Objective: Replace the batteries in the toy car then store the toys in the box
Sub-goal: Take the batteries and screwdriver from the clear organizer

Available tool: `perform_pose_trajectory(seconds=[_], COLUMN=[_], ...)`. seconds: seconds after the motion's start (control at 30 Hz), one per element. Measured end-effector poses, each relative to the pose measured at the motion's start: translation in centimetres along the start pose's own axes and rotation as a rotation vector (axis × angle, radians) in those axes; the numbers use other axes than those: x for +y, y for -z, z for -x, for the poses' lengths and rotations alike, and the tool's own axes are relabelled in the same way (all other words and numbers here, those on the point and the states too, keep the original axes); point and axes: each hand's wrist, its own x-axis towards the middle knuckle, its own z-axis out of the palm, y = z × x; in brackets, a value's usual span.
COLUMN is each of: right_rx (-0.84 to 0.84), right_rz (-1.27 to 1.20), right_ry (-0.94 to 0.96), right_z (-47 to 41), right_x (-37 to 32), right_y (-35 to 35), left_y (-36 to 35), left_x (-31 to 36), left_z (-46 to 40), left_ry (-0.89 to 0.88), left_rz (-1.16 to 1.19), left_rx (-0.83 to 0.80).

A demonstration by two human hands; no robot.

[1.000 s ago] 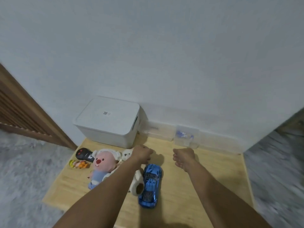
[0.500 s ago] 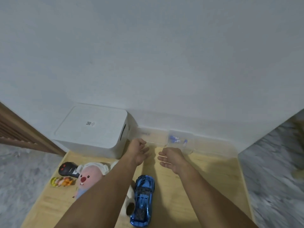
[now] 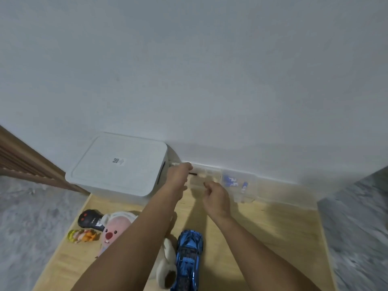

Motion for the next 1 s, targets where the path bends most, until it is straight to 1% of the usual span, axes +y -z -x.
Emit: perform_pose_trajectory(seconds=[0.1,0.17,0.23,0.33,0.4,0.77,0.93,1.0], right_rx=[-0.009,-0.075,-0.161,-0.298,-0.328,-0.185,-0.163,-0.116], right_rz=[0.186,0.268,0.315,0.414,0.478,0.612,0.540,0.460], right_ry=[0.170,0.213,0.201,0.162,0.154,0.157,0.109,0.163], right_z=[-0.9,-2.1,-3.2,-4.7,-5.6,-8.6,-8.4,-7.6], right_x=[-1.0,-1.8,-2.6,-3.7,-4.1,-4.3,-3.7,-2.8], right_y=[-0.3,-0.6,-1.0,-1.5,-1.9,-4.1,-4.1,-3.5], left_y=[0.3,0.4,0.6,0.9,1.1,2.1,1.8,1.7], left_x=[0.2,0.3,0.4,0.2,0.0,-0.2,-0.1,-0.3], left_z=[-0.5,-0.3,-0.4,-0.6,-0.8,-1.4,-1.7,-1.9], left_ry=[-0.181,-0.261,-0.325,-0.432,-0.479,-0.541,-0.605,-0.644], left_rz=[-0.185,-0.316,-0.416,-0.596,-0.671,-0.717,-0.766,-0.830], left_rx=[0.042,0.060,0.089,0.090,0.106,0.135,0.170,0.184])
